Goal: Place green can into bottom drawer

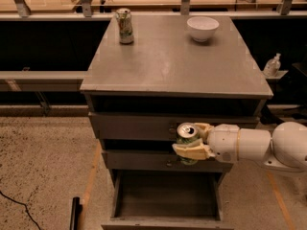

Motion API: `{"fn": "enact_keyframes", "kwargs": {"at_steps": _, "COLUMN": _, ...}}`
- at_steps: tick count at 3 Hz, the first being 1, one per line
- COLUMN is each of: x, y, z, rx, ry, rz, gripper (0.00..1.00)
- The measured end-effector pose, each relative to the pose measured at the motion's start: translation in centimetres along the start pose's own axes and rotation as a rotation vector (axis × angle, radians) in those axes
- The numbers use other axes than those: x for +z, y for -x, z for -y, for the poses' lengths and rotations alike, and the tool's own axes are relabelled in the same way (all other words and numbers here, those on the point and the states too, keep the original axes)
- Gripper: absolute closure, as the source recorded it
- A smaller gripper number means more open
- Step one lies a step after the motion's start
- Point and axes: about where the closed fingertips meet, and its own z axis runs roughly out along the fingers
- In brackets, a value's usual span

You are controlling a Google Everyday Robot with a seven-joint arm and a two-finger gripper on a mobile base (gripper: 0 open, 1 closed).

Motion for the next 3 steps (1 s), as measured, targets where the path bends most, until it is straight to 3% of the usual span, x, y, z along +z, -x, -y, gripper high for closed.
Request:
{"fn": "enact_keyframes", "kwargs": {"at_steps": 1, "x": 0.0, "y": 0.0, "z": 0.0, "rx": 0.0, "ry": 0.0, "rz": 0.0, "gripper": 1.0}}
{"fn": "enact_keyframes", "kwargs": {"at_steps": 2, "x": 1.6, "y": -1.7, "z": -0.2, "rx": -0.005, "ry": 0.015, "rz": 0.038, "gripper": 1.0}}
{"fn": "enact_keyframes", "kwargs": {"at_steps": 3, "x": 5.0, "y": -6.9, "z": -0.8, "rx": -0.014, "ry": 0.079, "rz": 0.067, "gripper": 1.0}}
